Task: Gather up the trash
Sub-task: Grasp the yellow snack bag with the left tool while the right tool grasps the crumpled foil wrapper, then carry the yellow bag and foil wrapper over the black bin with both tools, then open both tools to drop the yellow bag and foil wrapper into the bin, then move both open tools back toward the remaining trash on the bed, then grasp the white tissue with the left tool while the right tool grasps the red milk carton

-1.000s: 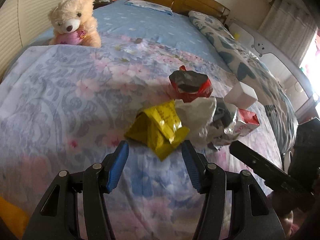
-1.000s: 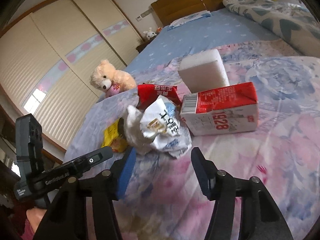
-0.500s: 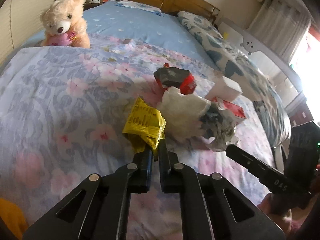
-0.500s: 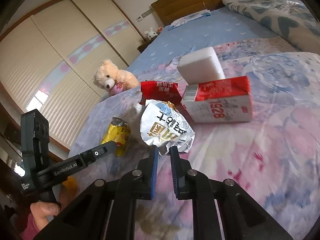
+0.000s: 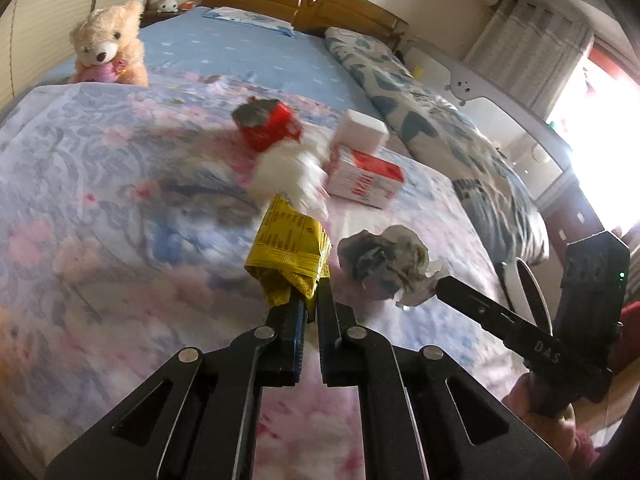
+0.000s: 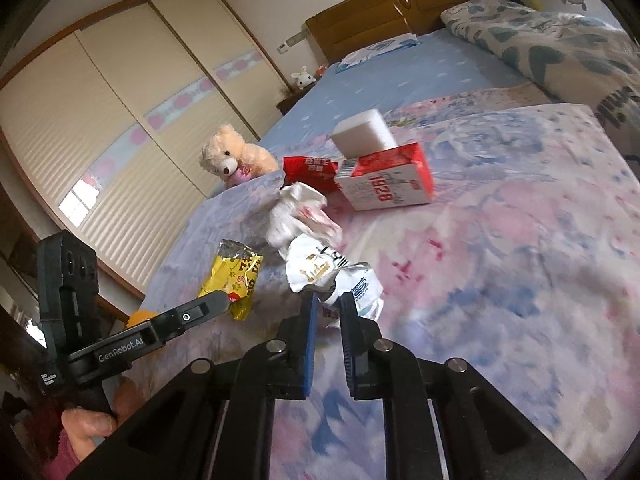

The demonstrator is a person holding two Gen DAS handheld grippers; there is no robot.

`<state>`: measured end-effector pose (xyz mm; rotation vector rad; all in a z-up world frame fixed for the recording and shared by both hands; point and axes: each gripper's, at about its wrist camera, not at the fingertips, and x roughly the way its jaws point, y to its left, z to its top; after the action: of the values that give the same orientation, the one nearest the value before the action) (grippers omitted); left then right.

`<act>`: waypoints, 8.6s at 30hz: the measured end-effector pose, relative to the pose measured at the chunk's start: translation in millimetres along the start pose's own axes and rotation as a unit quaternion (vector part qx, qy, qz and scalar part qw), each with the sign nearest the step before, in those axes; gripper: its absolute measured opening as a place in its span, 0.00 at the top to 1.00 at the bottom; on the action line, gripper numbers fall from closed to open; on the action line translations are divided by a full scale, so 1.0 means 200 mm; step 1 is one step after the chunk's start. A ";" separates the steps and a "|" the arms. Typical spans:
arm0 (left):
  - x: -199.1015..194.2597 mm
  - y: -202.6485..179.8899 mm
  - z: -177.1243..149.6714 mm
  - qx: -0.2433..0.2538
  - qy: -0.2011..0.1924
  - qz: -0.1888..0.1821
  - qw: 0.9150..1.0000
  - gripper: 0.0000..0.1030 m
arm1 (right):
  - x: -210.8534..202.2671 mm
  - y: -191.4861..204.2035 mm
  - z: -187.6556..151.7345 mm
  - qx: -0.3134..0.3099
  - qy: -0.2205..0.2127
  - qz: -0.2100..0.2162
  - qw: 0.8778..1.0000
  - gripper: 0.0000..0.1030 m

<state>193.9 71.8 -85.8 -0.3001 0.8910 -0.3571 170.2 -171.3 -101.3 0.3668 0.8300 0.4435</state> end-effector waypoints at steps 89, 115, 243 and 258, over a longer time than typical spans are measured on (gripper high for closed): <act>0.41 -1.66 -0.31 0.255 0.114 -0.164 0.946 0.96 | -1.25 -1.06 -0.27 0.168 -0.125 -0.226 0.951 0.83; 0.63 -1.91 -0.30 0.284 0.139 -0.156 0.936 0.95 | -1.25 -1.27 -0.16 0.179 -0.112 -0.240 0.947 0.83; 0.30 -0.19 0.06 0.074 0.045 0.012 0.996 0.85 | 0.13 -0.31 0.22 -0.084 0.060 -0.053 0.993 0.46; 0.21 -0.35 -0.01 0.090 0.042 -0.007 0.995 0.85 | 0.02 -0.22 0.14 -0.098 0.030 -0.082 0.991 0.68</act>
<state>204.7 -9.7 -88.9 -0.1257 0.9321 -0.4623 203.5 -211.4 -107.8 0.1023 0.8588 0.3808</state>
